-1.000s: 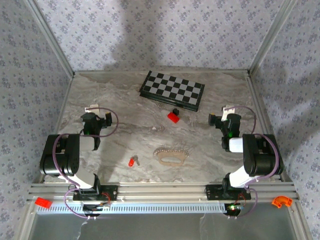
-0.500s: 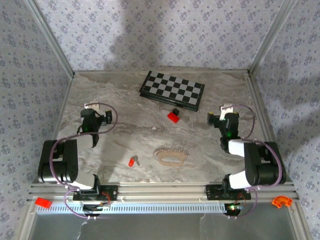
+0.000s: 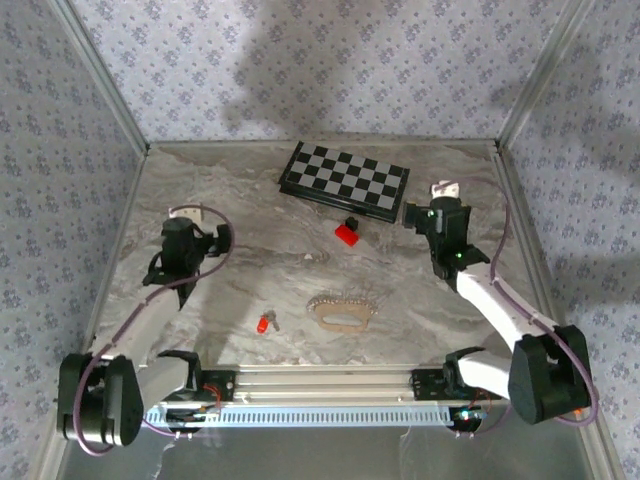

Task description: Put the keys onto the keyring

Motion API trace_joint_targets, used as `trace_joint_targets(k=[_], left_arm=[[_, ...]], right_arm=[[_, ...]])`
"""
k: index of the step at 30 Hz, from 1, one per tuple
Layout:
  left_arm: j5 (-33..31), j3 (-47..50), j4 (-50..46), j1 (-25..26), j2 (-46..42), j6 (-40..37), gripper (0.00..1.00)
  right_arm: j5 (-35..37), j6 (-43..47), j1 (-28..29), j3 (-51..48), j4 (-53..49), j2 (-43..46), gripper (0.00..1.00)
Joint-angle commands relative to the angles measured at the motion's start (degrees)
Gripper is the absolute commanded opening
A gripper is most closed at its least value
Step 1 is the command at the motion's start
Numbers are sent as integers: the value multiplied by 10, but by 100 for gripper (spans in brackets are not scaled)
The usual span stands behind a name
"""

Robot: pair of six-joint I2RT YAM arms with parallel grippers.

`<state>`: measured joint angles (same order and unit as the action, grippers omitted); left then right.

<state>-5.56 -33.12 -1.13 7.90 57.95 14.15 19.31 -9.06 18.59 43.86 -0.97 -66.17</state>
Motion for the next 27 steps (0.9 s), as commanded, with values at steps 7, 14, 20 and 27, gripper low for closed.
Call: trace_joint_targets(k=[7, 14, 20, 27], left_arm=[[142, -46, -149, 68, -31, 102, 100], [227, -28, -147, 118, -51, 122, 100], [269, -7, -147, 186, -81, 106, 98], [209, 0, -128, 347, -80, 118, 84]], right_arm=[[-81, -40, 143, 113, -266, -38, 100], [-167, -36, 229, 152, -316, -90, 100], [-262, -27, 254, 148, -332, -109, 97], [-349, -99, 199, 52, -247, -51, 96]])
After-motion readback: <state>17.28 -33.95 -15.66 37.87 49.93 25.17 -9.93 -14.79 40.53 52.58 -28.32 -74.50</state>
